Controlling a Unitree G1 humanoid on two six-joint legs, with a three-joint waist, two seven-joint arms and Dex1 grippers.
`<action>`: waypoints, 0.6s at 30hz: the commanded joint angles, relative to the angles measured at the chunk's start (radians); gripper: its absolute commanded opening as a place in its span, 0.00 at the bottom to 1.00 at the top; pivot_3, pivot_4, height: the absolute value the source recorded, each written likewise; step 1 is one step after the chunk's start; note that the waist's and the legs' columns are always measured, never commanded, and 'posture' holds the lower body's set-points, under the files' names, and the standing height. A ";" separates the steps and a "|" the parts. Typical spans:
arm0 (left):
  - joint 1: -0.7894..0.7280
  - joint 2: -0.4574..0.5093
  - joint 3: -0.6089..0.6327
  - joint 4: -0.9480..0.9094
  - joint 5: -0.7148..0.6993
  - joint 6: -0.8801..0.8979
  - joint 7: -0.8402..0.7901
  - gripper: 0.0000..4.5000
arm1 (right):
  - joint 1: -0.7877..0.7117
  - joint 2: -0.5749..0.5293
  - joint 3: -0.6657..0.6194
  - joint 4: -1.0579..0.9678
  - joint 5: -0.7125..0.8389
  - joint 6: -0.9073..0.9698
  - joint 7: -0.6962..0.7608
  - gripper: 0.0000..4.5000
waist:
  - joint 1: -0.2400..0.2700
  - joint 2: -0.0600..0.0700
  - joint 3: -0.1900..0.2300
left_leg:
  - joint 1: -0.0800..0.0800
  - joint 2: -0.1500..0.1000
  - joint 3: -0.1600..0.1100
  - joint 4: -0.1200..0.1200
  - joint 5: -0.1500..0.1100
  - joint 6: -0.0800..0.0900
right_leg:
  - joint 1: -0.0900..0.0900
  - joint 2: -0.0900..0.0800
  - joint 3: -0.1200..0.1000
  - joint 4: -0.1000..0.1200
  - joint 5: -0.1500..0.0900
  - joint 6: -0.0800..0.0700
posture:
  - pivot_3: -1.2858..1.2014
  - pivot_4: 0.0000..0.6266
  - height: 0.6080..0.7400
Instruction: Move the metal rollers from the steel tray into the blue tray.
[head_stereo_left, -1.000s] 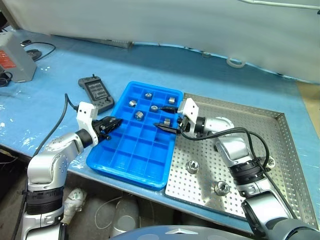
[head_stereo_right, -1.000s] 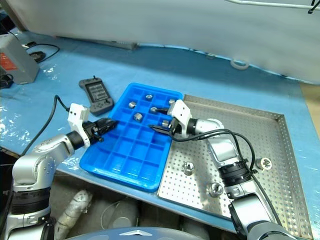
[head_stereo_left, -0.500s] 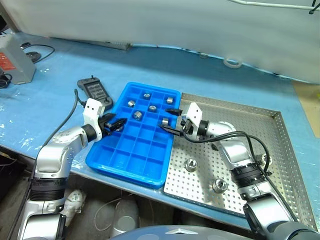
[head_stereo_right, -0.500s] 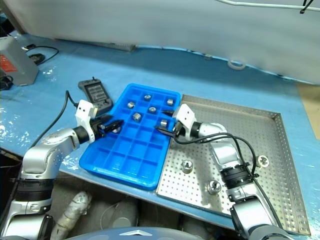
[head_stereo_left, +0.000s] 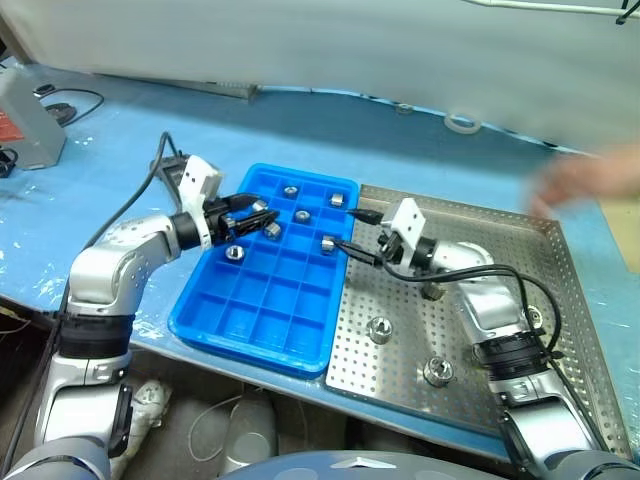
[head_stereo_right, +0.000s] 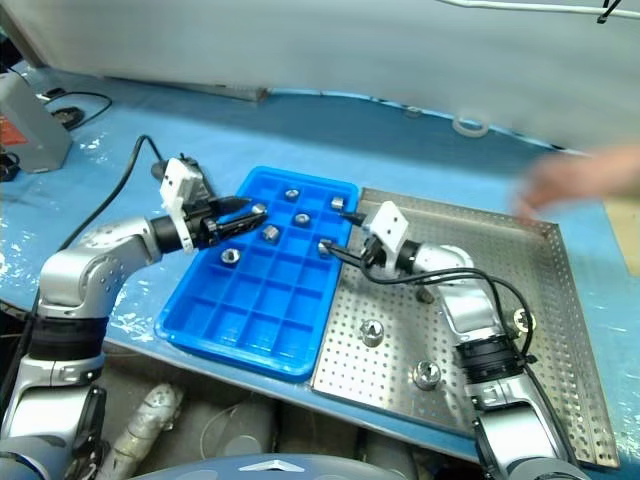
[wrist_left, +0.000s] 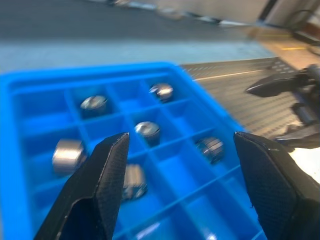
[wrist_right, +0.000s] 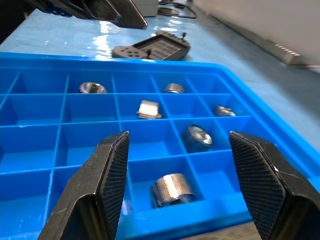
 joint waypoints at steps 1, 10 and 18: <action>-0.110 -0.043 -0.107 0.142 0.067 -0.101 -0.085 0.78 | 0.052 -0.040 -0.088 -0.106 0.018 0.033 -0.058 0.74 | -0.003 0.000 0.000 | 0.001 0.000 0.001 0.000 0.000 0.000 | 0.001 0.000 0.000 0.000 0.000 0.000 | 0.53 0.24 1.00; -0.276 -0.175 -0.326 0.409 0.180 -0.277 -0.377 0.78 | 0.323 -0.071 -0.238 -0.468 0.013 0.207 -0.250 0.74 | -0.110 -0.002 -0.002 | -0.002 -0.001 0.001 0.000 0.000 0.001 | -0.001 0.001 0.002 0.000 0.001 0.002 | 0.41 0.24 1.00; -0.329 -0.179 -0.472 0.568 0.281 -0.434 -0.693 0.78 | 0.513 -0.040 -0.283 -0.664 -0.001 0.295 -0.373 0.74 | -0.203 0.001 -0.003 | 0.001 0.002 0.005 0.000 -0.003 0.005 | 0.002 0.002 0.004 -0.007 0.001 0.002 | 0.34 0.24 1.00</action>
